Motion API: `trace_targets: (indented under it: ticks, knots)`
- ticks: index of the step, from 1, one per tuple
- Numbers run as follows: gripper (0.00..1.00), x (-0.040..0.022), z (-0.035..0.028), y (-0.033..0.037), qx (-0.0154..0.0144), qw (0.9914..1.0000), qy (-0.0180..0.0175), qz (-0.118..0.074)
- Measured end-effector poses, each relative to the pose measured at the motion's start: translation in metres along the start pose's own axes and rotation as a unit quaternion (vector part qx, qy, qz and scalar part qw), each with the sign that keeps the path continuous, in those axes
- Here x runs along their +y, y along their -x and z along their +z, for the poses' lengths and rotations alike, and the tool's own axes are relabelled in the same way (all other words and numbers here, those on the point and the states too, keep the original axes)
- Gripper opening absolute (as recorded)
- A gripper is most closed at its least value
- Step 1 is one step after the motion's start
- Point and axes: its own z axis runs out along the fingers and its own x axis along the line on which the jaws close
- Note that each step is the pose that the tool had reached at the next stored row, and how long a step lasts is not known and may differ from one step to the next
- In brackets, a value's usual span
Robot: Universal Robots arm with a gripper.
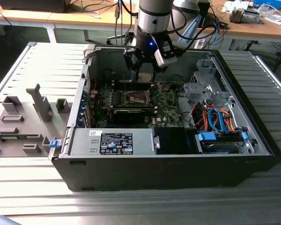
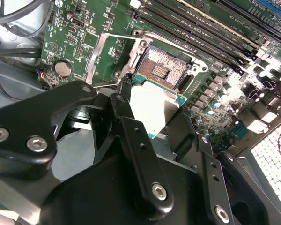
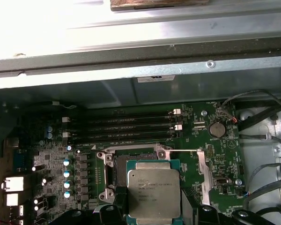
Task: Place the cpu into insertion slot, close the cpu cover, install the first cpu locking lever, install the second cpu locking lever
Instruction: 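Place the cpu into insertion slot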
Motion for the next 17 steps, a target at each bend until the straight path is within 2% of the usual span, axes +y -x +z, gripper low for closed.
trace_targets:
  ticks: [17]
  knots:
    - [0.54, 0.0, 0.0, 0.0, -0.0007, 0.99996, 0.0002, 0.008]
